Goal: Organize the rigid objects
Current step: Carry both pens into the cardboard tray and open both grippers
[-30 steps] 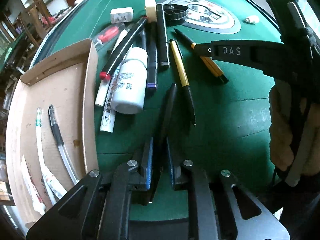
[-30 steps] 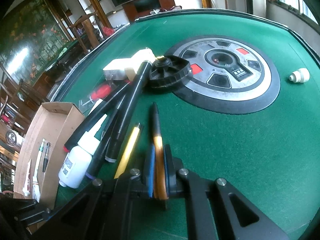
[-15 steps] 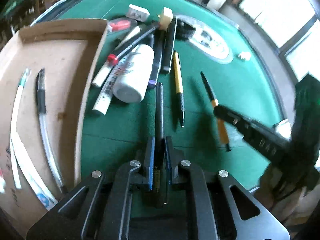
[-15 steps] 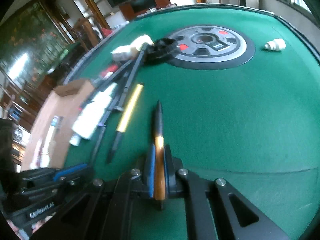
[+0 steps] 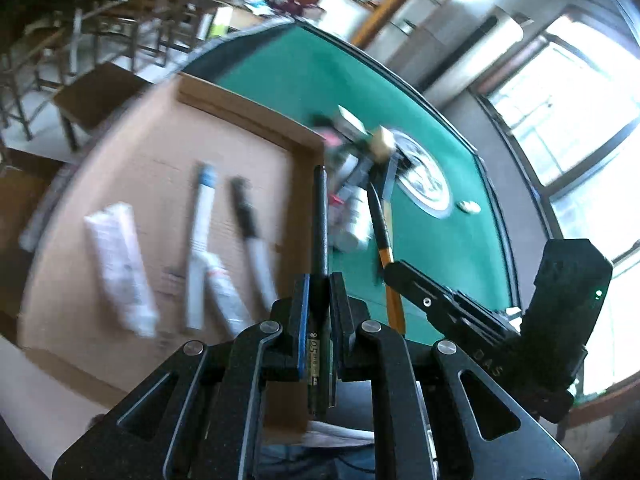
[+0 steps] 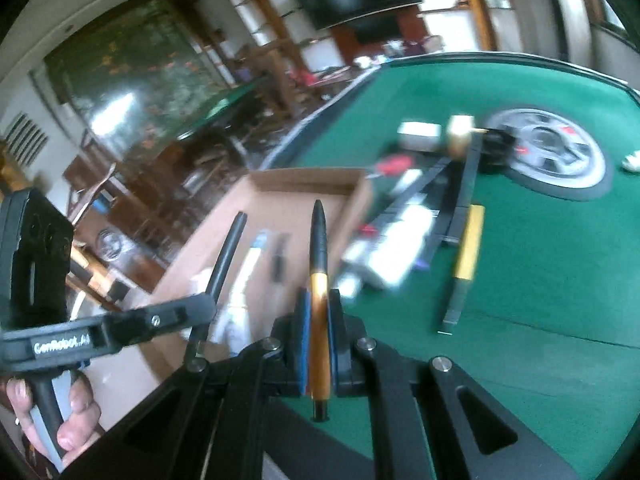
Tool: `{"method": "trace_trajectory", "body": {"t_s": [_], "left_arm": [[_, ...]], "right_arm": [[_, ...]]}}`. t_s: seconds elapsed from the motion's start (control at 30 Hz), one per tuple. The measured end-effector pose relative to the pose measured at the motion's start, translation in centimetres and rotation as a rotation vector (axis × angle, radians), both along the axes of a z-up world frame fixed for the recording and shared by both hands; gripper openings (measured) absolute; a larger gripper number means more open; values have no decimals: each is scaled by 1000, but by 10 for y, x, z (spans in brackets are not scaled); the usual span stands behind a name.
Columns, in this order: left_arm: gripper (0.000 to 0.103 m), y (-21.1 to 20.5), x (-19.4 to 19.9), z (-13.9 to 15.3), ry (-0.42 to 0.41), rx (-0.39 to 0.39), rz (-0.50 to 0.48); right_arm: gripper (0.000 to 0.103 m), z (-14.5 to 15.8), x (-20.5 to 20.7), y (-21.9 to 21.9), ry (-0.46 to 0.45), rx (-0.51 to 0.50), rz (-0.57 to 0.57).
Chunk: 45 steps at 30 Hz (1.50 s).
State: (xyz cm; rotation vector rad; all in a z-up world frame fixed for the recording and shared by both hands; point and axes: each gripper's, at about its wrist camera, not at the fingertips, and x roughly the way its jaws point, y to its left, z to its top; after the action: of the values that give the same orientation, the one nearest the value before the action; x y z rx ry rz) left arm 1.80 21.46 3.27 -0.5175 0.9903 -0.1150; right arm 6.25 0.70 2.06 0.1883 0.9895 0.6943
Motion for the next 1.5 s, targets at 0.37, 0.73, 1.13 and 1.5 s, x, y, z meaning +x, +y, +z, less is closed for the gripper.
{"method": "trace_trajectory", "body": {"t_s": [0.37,0.73,1.13,1.5], "left_arm": [[9,56,23,-41,101,74,130],[9,45,35,-65,165,166,88],[9,30,24,-64,198,211,29],[9,26,31,-65,180,244,34]], "right_arm": [[6,-47,33,95,111,-44,112],[6,-51,8,101,9,-267,150],[6,-49,7,87,36,-275,188],[6,-48,3,89,42,-257,119]]}}
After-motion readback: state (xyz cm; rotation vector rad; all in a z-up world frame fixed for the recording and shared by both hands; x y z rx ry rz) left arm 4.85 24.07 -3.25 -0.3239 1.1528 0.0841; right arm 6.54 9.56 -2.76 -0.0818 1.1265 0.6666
